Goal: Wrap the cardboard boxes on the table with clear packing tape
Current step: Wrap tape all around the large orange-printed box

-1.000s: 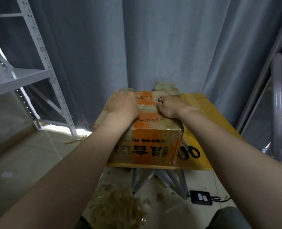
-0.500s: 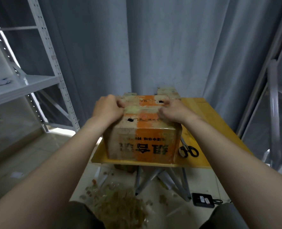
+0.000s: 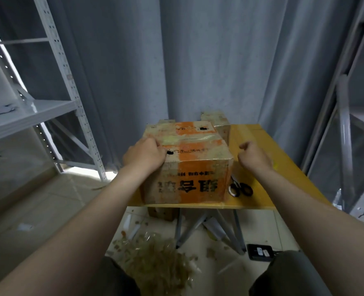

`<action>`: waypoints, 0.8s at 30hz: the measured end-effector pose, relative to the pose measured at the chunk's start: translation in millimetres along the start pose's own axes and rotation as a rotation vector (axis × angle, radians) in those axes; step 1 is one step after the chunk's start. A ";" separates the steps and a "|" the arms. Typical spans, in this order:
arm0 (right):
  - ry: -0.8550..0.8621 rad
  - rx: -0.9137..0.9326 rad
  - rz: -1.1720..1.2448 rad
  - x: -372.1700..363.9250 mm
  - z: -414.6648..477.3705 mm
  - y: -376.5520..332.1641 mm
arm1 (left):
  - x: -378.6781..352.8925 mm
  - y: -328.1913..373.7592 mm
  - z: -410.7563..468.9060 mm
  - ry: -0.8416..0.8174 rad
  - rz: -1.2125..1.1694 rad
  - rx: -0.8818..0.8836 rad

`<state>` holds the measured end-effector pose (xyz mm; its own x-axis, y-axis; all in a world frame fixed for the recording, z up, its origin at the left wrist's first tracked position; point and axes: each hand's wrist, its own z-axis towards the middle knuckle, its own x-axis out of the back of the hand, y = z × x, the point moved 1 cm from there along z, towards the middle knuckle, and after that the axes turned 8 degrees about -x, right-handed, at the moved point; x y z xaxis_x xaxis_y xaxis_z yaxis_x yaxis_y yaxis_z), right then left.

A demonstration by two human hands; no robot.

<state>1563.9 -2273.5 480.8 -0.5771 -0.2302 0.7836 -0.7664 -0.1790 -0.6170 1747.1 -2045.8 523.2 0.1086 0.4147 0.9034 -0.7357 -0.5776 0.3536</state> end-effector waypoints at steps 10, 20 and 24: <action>0.134 -0.077 -0.181 -13.7 19.5 55.0 | -15.3 12.8 12.4 0.032 0.009 -0.019; 0.191 0.320 0.676 56.2 -20.0 -50.6 | 8.1 55.3 4.4 0.167 -0.297 -0.208; 0.018 0.403 0.756 70.7 -54.7 -85.1 | 27.9 75.3 -1.4 0.141 -0.539 -0.266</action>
<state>1572.9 -2222.2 592.7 -0.8997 -0.4098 0.1503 -0.0170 -0.3112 -0.9502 1693.8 -2076.8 574.7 0.4359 0.6987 0.5672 -0.7453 -0.0730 0.6627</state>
